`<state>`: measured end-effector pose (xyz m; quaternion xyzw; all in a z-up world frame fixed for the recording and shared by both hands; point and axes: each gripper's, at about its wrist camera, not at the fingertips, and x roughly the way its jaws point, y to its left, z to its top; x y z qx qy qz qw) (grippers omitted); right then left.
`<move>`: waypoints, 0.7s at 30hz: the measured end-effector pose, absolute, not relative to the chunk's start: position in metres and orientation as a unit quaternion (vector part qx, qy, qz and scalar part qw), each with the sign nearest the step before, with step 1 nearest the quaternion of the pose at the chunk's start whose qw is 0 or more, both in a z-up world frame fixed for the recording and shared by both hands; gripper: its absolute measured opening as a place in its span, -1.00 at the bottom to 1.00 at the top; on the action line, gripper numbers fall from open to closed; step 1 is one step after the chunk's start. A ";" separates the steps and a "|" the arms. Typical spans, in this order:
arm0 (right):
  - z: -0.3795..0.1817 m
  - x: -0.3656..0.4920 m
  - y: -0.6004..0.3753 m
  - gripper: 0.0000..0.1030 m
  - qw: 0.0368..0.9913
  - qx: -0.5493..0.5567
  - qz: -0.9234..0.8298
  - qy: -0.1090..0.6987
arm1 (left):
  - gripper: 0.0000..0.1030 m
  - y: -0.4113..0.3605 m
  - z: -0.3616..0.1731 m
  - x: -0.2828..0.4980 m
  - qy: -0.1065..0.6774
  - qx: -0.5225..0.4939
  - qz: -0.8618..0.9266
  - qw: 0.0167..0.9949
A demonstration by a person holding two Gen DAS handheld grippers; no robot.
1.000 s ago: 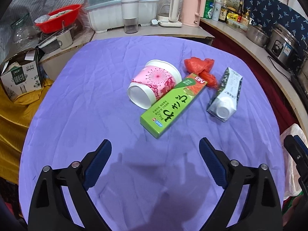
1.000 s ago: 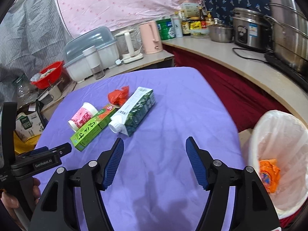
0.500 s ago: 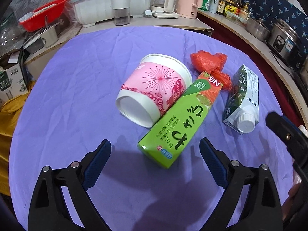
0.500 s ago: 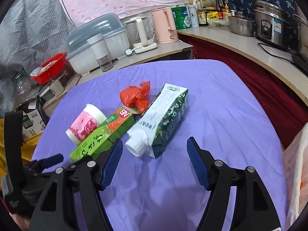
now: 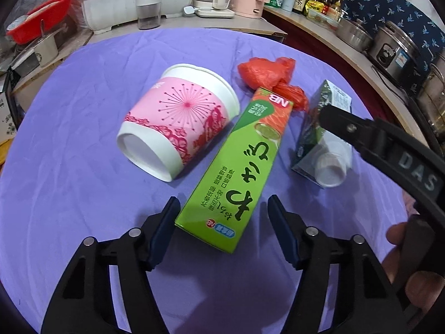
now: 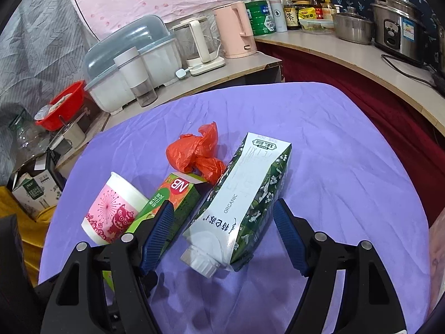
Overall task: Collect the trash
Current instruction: 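Grasp the green NB box with the left tool while the right grasps the milk carton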
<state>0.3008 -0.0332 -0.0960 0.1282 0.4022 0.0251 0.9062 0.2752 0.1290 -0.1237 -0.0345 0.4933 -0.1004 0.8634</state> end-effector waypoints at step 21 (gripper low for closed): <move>-0.124 0.306 -0.032 0.19 0.890 0.111 0.022 0.441 | -0.06 0.121 -0.125 0.282 0.502 -0.060 -0.092 0.858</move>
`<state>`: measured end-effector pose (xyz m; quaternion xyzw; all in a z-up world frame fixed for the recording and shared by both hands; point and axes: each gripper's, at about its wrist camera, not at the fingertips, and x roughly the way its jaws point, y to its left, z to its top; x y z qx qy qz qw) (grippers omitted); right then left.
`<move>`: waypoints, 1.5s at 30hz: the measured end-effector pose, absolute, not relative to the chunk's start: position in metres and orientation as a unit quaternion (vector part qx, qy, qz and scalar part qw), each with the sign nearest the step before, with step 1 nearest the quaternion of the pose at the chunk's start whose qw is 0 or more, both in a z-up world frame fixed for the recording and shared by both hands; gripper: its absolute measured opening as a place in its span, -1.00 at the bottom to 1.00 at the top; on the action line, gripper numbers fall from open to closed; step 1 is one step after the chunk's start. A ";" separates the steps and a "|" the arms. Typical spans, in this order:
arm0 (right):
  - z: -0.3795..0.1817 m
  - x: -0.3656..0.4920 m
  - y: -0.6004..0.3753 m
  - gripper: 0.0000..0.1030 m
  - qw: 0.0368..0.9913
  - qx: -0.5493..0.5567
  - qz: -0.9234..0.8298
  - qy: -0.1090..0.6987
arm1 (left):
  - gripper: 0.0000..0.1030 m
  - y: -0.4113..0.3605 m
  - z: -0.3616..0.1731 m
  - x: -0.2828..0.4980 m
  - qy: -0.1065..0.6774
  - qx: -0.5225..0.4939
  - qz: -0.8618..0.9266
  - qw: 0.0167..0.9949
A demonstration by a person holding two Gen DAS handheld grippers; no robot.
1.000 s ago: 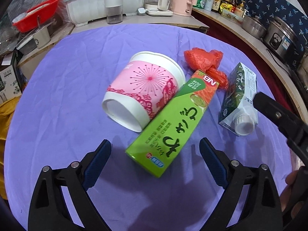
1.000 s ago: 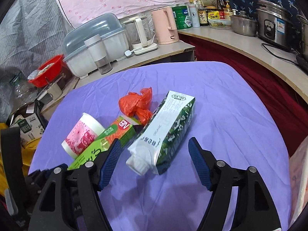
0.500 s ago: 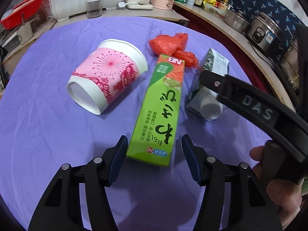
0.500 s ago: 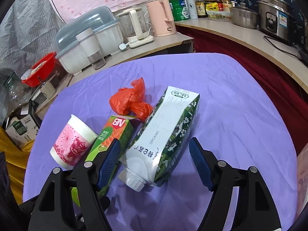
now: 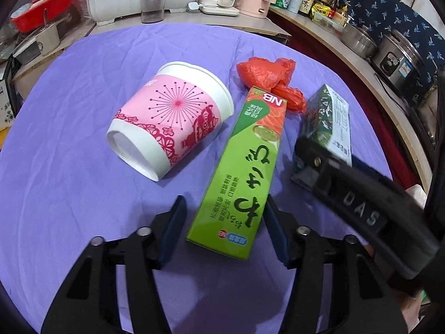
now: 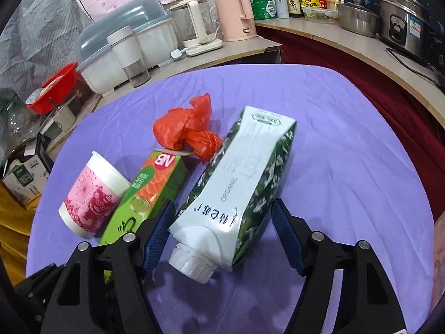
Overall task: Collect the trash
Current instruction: 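Grasp the green NB box with the left tool while the right grasps the milk carton, then carry the green box and milk carton over the bin with both tools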
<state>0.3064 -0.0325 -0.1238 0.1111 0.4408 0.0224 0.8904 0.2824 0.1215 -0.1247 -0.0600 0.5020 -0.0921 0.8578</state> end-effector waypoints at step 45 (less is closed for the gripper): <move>-0.056 0.072 -0.160 0.04 0.915 0.147 -0.034 0.375 | -0.28 0.011 -0.040 0.127 0.445 0.023 -0.173 0.878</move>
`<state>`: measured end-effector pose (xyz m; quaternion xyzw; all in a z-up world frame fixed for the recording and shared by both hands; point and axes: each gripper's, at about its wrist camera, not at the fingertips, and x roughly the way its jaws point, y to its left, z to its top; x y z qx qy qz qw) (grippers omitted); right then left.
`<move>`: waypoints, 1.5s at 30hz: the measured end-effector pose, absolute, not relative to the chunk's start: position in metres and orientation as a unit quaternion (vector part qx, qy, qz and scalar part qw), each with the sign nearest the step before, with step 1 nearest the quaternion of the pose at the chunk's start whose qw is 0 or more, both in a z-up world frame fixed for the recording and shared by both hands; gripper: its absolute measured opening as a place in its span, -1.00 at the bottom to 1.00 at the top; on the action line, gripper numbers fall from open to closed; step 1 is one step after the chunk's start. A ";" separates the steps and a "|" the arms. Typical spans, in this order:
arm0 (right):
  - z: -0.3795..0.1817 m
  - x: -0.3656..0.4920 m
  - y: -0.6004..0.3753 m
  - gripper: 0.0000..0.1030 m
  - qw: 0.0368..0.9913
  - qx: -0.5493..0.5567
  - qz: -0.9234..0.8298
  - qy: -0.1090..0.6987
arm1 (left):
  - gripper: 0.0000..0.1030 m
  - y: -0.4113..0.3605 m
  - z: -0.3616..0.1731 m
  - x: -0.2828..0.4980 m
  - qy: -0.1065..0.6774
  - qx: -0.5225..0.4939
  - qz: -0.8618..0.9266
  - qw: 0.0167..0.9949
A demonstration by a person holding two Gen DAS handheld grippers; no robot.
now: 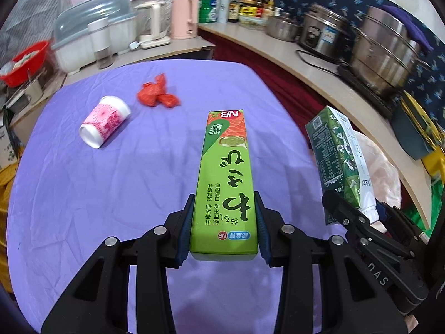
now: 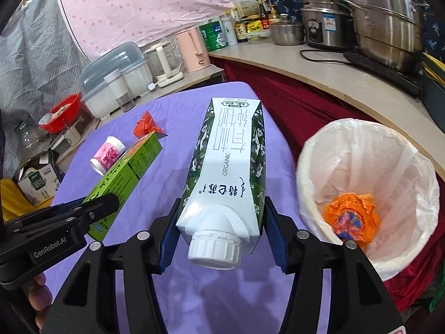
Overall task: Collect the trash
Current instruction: 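Carry the green box and milk carton over the bin with both tools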
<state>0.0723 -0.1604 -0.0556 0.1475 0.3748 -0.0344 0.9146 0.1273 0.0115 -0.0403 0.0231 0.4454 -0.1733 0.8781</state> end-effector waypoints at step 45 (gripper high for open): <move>-0.094 -0.020 -0.317 0.05 0.884 0.244 -0.167 0.363 | -0.27 -0.179 -0.049 0.065 0.444 0.132 -0.305 0.832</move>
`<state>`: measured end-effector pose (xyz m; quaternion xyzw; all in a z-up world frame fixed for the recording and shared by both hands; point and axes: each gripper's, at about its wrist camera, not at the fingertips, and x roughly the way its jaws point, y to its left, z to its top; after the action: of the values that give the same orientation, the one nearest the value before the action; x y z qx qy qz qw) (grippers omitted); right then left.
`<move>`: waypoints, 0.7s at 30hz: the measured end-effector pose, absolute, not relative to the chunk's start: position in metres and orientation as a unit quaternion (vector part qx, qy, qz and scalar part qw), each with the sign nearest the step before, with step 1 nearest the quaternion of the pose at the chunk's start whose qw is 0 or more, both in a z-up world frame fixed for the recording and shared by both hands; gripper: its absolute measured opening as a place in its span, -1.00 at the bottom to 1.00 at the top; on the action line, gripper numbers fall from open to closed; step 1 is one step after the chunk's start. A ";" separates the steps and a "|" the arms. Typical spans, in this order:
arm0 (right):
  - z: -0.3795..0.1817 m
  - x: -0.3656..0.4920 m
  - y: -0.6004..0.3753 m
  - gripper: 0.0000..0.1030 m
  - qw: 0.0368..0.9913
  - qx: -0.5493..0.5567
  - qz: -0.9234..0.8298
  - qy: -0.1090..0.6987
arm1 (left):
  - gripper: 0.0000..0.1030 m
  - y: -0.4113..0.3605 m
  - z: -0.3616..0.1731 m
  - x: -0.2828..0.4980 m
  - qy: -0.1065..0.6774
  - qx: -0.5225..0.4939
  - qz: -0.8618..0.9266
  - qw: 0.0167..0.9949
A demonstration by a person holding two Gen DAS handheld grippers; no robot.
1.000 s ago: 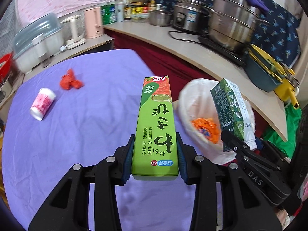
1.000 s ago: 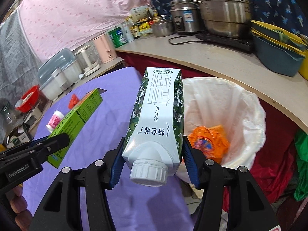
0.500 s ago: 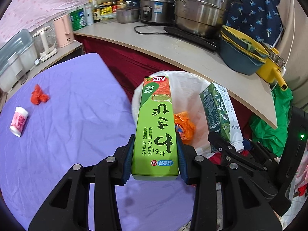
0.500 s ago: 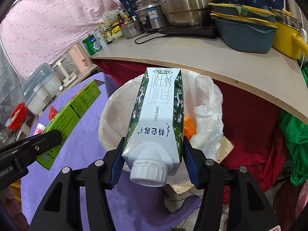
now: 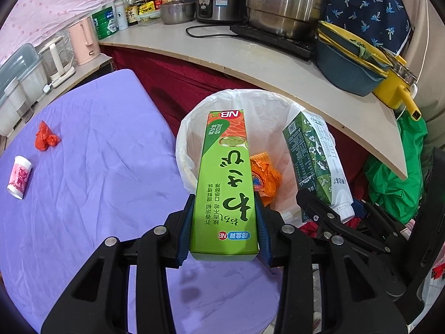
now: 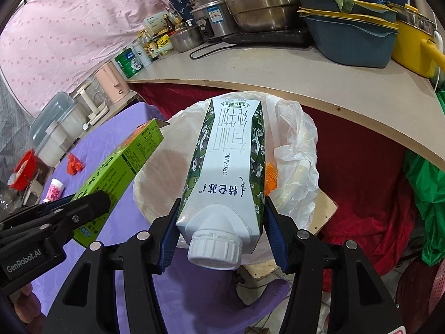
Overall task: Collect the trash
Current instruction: 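Carry the green box and milk carton over the bin with both tools, then open both tools to drop the box and carton into the bin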
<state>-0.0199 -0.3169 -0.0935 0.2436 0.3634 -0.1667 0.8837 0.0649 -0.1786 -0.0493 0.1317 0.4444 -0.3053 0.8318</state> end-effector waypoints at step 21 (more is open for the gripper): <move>-0.093 -0.021 -0.318 0.08 0.883 0.242 -0.175 0.363 | -0.25 -0.186 -0.065 0.071 0.461 0.138 -0.298 0.825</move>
<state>-0.0207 -0.3179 -0.0932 0.2417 0.3626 -0.1748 0.8829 0.0706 -0.1860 -0.0654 0.1376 0.4607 -0.2980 0.8247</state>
